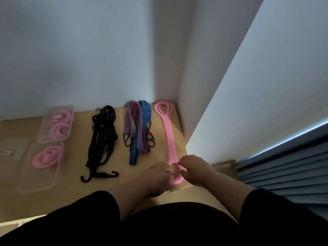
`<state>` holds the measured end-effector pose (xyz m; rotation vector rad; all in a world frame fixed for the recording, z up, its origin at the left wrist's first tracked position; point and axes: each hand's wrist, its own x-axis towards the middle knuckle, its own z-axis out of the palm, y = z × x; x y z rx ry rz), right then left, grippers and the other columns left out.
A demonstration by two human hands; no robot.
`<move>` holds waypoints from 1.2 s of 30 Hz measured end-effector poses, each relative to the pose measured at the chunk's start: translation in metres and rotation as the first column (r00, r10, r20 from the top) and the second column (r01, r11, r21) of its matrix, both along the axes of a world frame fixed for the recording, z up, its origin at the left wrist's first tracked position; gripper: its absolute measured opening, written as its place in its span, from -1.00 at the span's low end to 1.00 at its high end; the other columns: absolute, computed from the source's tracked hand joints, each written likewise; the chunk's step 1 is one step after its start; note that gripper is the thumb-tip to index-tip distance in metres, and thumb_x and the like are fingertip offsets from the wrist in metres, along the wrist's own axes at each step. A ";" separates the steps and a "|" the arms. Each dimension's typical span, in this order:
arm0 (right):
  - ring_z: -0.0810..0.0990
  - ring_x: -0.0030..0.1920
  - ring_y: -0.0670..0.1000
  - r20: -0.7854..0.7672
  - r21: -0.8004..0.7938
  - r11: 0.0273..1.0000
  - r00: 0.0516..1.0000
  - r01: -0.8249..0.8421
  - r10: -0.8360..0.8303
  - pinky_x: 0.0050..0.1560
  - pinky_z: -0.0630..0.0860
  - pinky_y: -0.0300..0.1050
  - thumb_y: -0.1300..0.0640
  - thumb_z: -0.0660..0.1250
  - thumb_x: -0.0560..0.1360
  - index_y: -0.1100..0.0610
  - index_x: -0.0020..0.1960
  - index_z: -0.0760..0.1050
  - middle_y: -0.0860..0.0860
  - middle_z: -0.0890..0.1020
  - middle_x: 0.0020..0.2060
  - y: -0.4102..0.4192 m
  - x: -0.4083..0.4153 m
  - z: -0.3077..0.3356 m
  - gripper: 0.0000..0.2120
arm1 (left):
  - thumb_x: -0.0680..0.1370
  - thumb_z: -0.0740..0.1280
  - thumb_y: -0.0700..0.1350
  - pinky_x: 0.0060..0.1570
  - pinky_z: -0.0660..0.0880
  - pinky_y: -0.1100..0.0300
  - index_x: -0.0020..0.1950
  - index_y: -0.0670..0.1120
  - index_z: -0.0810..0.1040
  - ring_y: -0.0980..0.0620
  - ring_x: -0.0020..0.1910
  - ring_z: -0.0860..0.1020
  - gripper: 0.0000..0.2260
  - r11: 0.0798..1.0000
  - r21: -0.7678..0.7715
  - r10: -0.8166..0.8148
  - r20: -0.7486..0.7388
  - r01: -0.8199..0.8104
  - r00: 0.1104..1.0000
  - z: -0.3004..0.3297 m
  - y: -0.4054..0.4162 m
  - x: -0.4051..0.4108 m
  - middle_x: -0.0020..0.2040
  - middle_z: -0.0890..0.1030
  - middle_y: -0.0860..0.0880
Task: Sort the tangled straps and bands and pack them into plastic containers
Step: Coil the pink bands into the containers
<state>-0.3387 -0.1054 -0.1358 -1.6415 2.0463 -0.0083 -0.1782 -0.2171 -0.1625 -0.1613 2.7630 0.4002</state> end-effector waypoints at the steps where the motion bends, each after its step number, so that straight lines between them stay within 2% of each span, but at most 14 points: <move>1: 0.50 0.27 0.02 0.003 -0.002 1.000 1.000 -0.008 0.008 0.31 0.42 -0.09 -0.01 0.20 0.63 0.03 0.36 0.53 -0.02 0.59 0.27 0.004 0.000 -0.001 -0.65 | 0.58 0.29 0.18 0.04 0.43 0.08 0.15 -0.02 0.56 0.02 0.01 0.45 -0.69 1.000 -0.026 -0.006 -0.017 0.005 1.000 -0.004 0.002 0.001 0.06 0.57 0.01; 4: 0.49 0.25 0.00 0.021 0.006 0.999 0.999 -0.045 0.045 0.29 0.43 -0.10 -0.03 0.27 0.60 0.01 0.32 0.54 -0.04 0.58 0.26 0.011 0.001 -0.005 -0.68 | 0.60 0.28 0.17 0.04 0.42 0.09 0.13 0.00 0.56 0.05 -0.01 0.44 -0.72 0.999 -0.037 0.021 -0.042 -0.022 0.999 -0.006 0.001 0.001 0.04 0.58 0.03; 8: 0.50 0.22 0.00 0.024 0.002 0.990 0.990 -0.139 0.139 0.29 0.43 -0.08 -0.08 0.36 0.56 -0.03 0.29 0.55 -0.07 0.61 0.21 0.009 0.009 -0.001 -0.67 | 0.61 0.19 0.25 0.05 0.38 0.12 0.21 -0.01 0.53 0.06 0.00 0.40 -0.60 0.999 0.030 0.037 -0.036 -0.036 0.999 0.006 -0.002 -0.002 0.05 0.56 0.02; 12: 0.55 0.14 0.01 -0.018 -0.089 0.985 0.989 -0.150 0.149 0.21 0.45 -0.07 -0.06 0.30 0.60 -0.02 0.26 0.56 -0.06 0.65 0.11 -0.001 0.013 0.010 -0.72 | 0.63 0.25 -0.05 0.16 0.43 0.13 0.20 0.02 0.52 0.05 0.12 0.45 -0.83 0.964 0.128 0.244 -0.083 -0.232 0.966 0.022 -0.009 -0.002 0.12 0.52 0.04; 16: 0.58 0.08 -0.02 -0.015 -0.272 0.961 0.999 -0.047 0.045 0.19 0.49 -0.12 -0.03 0.19 0.66 0.00 0.25 0.59 -0.07 0.67 0.08 -0.018 0.009 0.028 -0.72 | 0.65 0.22 -0.08 0.05 0.44 0.18 0.09 -0.04 0.56 0.10 0.00 0.46 -0.86 0.819 0.343 0.536 -0.172 -0.460 0.827 0.040 -0.023 0.002 -0.01 0.53 0.05; 20: 0.57 -0.02 0.01 -0.043 -0.437 0.898 0.998 -0.054 0.039 0.10 0.53 -0.06 0.03 0.20 0.64 0.07 0.14 0.63 -0.02 0.67 -0.02 -0.037 0.006 0.049 -0.74 | 0.64 0.29 -0.09 -0.01 0.43 0.26 0.19 -0.15 0.55 -0.03 0.05 0.52 -0.80 0.644 0.561 0.691 -0.136 -0.519 0.710 0.059 -0.039 0.007 0.04 0.55 -0.05; 22: 0.54 -0.04 0.02 -0.016 -0.482 0.876 0.999 -0.036 0.032 0.04 0.53 -0.06 0.06 0.22 0.63 0.09 0.11 0.62 0.00 0.64 -0.04 -0.043 0.003 0.061 -0.78 | 0.61 0.34 -0.07 0.12 0.40 0.34 0.36 -0.11 0.50 0.03 0.23 0.50 -0.67 0.581 0.616 0.729 -0.101 -0.533 0.677 0.068 -0.048 0.010 0.20 0.52 0.03; 24: 0.53 -0.07 0.03 0.022 -0.542 0.840 0.999 -0.010 0.026 -0.03 0.51 -0.10 0.08 0.25 0.61 0.11 0.08 0.61 0.02 0.62 -0.07 -0.048 0.000 0.074 -0.80 | 0.59 0.37 -0.01 0.34 0.38 0.18 0.50 0.02 0.38 0.10 0.36 0.40 -0.52 0.520 0.653 0.753 -0.046 -0.551 0.656 0.073 -0.058 0.011 0.36 0.44 0.11; 25: 0.53 -0.09 0.03 0.037 -0.578 0.816 0.999 0.000 0.027 -0.07 0.49 -0.11 0.07 0.24 0.60 0.12 0.06 0.61 0.02 0.61 -0.09 -0.051 -0.002 0.081 -0.79 | 0.58 0.38 0.00 0.37 0.40 0.09 0.51 0.09 0.35 0.10 0.36 0.42 -0.49 0.498 0.668 0.759 -0.029 -0.552 0.650 0.075 -0.063 0.011 0.38 0.45 0.11; 27: 0.52 -0.11 0.03 0.051 -0.631 0.775 0.998 -0.005 0.048 -0.12 0.47 -0.11 0.01 0.17 0.57 0.12 0.02 0.60 0.01 0.59 -0.12 -0.059 -0.004 0.100 -0.72 | 0.57 0.39 0.00 0.21 0.53 0.07 0.46 0.18 0.41 0.08 0.18 0.56 -0.53 0.516 0.656 0.754 -0.043 -0.550 0.655 0.080 -0.070 0.009 0.21 0.60 0.07; 30: 0.53 -0.12 0.04 0.021 -0.700 0.712 0.994 -0.060 0.104 -0.15 0.49 -0.11 0.01 0.15 0.57 0.14 0.00 0.60 0.02 0.60 -0.14 -0.073 -0.005 0.130 -0.70 | 0.56 0.40 -0.02 0.00 0.54 0.25 0.30 0.13 0.57 0.17 -0.02 0.59 -0.70 0.570 0.600 0.764 -0.136 -0.561 0.631 0.093 -0.070 0.003 -0.04 0.61 0.16; 31: 0.54 -0.12 0.04 0.012 -0.719 0.691 0.994 -0.070 0.113 -0.14 0.51 -0.10 0.03 0.16 0.57 0.15 0.01 0.61 0.01 0.60 -0.13 -0.077 -0.005 0.140 -0.71 | 0.55 0.40 0.01 -0.01 0.54 0.26 0.24 0.12 0.61 0.19 -0.05 0.58 -0.74 0.563 0.617 0.773 -0.157 -0.550 0.614 0.099 -0.069 0.001 -0.05 0.62 0.16; 34: 0.54 -0.12 0.03 0.004 -0.766 0.638 0.992 -0.076 0.123 -0.14 0.53 -0.10 0.02 0.14 0.57 0.15 0.03 0.63 0.00 0.60 -0.13 -0.088 -0.005 0.164 -0.67 | 0.48 0.32 0.23 0.06 0.57 -0.03 0.14 0.08 0.64 0.04 -0.01 0.62 -0.65 0.559 0.632 0.785 -0.196 -0.537 0.588 0.110 -0.070 -0.003 -0.02 0.67 0.05; 36: 0.55 -0.12 0.04 -0.017 -0.796 0.598 0.992 -0.089 0.125 -0.14 0.55 -0.06 0.02 0.14 0.57 0.16 0.03 0.63 0.01 0.61 -0.13 -0.093 -0.006 0.175 -0.67 | 0.50 0.36 0.18 0.09 0.58 -0.04 0.02 0.06 0.66 0.06 -0.05 0.63 -0.76 0.477 0.704 0.835 -0.177 -0.526 0.521 0.115 -0.071 -0.005 -0.08 0.68 0.06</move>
